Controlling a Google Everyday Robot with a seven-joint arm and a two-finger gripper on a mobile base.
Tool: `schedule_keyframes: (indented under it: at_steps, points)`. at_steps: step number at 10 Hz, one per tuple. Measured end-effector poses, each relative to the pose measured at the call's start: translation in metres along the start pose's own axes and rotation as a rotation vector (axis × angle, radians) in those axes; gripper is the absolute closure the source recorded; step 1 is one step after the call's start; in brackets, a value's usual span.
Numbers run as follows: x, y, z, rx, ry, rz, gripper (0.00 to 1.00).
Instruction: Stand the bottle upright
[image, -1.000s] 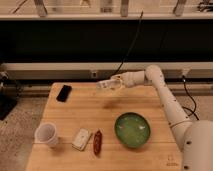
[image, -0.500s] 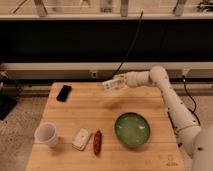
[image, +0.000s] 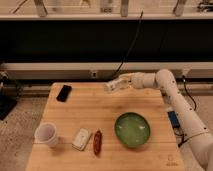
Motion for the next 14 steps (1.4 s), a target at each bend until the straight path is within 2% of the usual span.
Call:
schedule_keyframes:
  at_steps: [7, 14]
  points:
    - [0.011, 0.011, -0.009, 0.006, 0.021, -0.111, 0.97]
    - [0.025, 0.009, -0.023, 0.045, 0.085, -0.192, 0.97]
